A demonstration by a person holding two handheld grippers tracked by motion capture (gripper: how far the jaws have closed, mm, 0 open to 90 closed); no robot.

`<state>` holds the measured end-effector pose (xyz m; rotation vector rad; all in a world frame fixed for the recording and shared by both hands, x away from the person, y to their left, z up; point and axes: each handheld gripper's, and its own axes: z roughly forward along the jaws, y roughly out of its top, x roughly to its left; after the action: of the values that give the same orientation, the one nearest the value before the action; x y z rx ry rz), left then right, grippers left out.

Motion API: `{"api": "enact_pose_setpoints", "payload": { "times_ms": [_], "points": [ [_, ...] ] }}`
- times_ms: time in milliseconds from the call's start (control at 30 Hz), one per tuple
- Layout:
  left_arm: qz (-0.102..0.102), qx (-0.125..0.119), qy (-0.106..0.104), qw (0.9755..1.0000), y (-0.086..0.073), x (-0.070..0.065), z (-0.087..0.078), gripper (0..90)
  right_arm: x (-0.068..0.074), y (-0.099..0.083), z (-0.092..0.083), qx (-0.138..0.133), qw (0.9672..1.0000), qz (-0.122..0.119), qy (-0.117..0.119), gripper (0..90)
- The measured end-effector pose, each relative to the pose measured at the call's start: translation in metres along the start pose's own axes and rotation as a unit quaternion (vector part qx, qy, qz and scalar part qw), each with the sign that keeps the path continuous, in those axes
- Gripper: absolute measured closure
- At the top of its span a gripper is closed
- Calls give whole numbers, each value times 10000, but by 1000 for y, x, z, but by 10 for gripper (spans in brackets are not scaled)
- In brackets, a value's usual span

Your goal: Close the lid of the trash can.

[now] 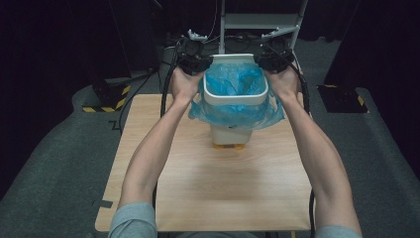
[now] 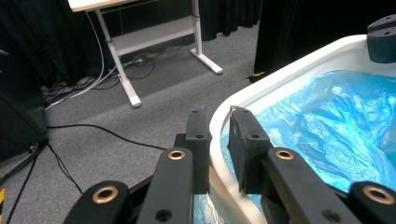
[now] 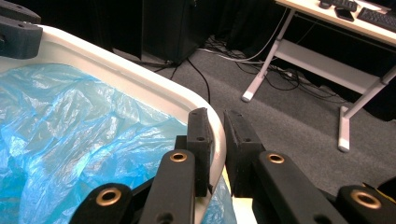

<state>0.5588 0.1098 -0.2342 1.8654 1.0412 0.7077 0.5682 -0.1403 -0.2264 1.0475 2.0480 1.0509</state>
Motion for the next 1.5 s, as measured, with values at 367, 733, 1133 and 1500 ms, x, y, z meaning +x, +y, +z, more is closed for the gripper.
{"api": "enact_pose_setpoints", "payload": {
  "times_ms": [367,733,1133,1500],
  "points": [
    [117,50,110,9999,3,-2,0,785,1,4,1,68,9999,-59,-62,817],
    [10,147,22,9999,-1,1,4,786,2,4,4,165,9998,-94,-58,816],
    [1,118,14,9999,-6,0,6,785,1,-4,5,110,9999,17,-8,815],
    [-70,76,-6,9999,-11,0,7,780,1,-9,6,37,9999,124,30,809]
  ]
}}
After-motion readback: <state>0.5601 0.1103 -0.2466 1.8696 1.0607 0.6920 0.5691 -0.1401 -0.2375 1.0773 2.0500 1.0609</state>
